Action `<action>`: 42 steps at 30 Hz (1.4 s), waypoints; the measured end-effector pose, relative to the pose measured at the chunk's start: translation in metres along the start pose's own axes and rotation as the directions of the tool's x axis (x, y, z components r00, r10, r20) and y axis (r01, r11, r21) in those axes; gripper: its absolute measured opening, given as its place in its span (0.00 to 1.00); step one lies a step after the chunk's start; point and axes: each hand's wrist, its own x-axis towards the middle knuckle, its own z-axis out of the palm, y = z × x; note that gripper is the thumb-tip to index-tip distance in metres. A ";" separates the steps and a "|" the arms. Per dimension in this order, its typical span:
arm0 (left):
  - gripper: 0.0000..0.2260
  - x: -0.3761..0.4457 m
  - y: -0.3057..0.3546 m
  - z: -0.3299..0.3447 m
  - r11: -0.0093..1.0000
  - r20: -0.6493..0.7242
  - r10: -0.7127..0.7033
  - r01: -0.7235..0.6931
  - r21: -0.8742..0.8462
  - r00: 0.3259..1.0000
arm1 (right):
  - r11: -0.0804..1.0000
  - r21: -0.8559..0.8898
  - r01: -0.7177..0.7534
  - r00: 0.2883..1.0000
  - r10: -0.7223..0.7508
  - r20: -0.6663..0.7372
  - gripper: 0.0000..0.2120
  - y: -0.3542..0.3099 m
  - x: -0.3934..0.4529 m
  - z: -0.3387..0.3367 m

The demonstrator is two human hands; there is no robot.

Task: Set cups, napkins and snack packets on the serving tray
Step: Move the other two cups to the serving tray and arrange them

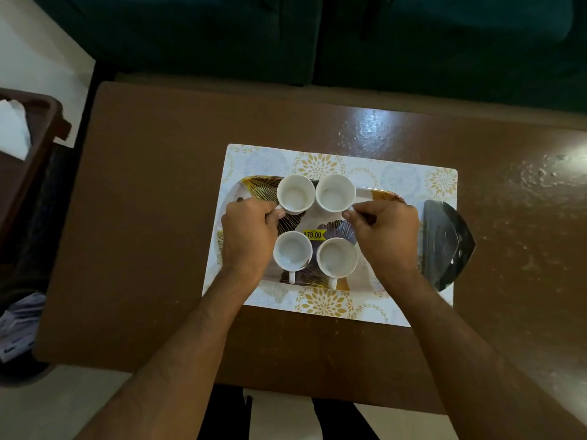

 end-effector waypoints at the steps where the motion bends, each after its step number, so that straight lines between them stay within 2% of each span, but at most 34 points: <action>1: 0.10 0.001 -0.002 0.001 1.000 0.006 -0.004 0.004 0.005 1.000 | 1.000 -0.002 0.000 1.000 0.000 0.015 0.07 0.004 0.000 0.000; 8: 0.08 0.009 -0.007 0.002 0.998 0.029 -0.024 0.022 0.054 0.999 | 0.999 -0.045 0.016 0.992 -0.010 0.125 0.06 0.013 0.007 -0.002; 11: 0.08 0.016 -0.005 0.000 0.992 0.069 -0.027 0.018 0.125 0.997 | 0.995 -0.103 -0.018 0.980 0.038 0.197 0.05 0.008 0.016 -0.011; 13: 0.06 0.020 -0.001 -0.005 0.993 0.094 -0.060 0.050 0.105 0.994 | 0.989 -0.132 -0.073 0.966 0.103 0.237 0.10 0.004 0.020 -0.016; 16: 0.19 0.020 0.008 -0.014 0.993 0.055 -0.100 0.096 0.076 0.993 | 0.972 -0.214 -0.093 0.948 0.152 0.281 0.26 -0.005 0.023 -0.023; 18: 0.25 0.020 0.016 -0.014 0.994 0.034 -0.062 0.059 0.098 0.997 | 0.950 -0.310 -0.023 0.966 0.101 0.239 0.31 -0.014 0.022 -0.024; 21: 0.31 0.019 0.029 -0.002 0.984 0.107 0.011 -0.030 0.174 0.994 | 0.911 -0.405 0.081 0.989 -0.022 0.148 0.33 -0.032 0.014 -0.016; 26: 0.34 0.019 0.037 0.009 0.941 0.161 0.094 -0.140 0.308 0.982 | 0.846 -0.515 0.140 0.983 -0.058 0.172 0.35 -0.041 0.010 0.006; 30: 0.34 0.027 0.034 0.008 0.948 0.237 0.110 -0.174 0.268 0.965 | 0.871 -0.465 0.160 0.974 -0.062 0.219 0.31 -0.037 0.015 0.005; 35: 0.37 0.029 0.037 0.000 0.937 0.348 0.179 -0.267 0.225 0.920 | 0.912 -0.364 0.190 0.951 -0.079 0.298 0.37 -0.036 0.016 -0.002; 37: 0.37 0.026 0.038 -0.001 0.957 0.314 0.148 -0.215 0.192 0.938 | 0.933 -0.327 0.147 0.964 -0.062 0.258 0.37 -0.038 0.014 -0.002; 40: 0.33 0.017 0.040 0.000 0.982 0.101 0.017 -0.036 0.187 0.995 | 0.926 -0.374 0.055 0.994 -0.015 0.109 0.36 -0.041 0.010 0.001; 42: 0.34 0.012 0.042 0.003 0.977 0.034 -0.045 0.037 0.210 0.998 | 0.915 -0.403 0.013 0.998 0.016 0.069 0.37 -0.041 0.009 0.003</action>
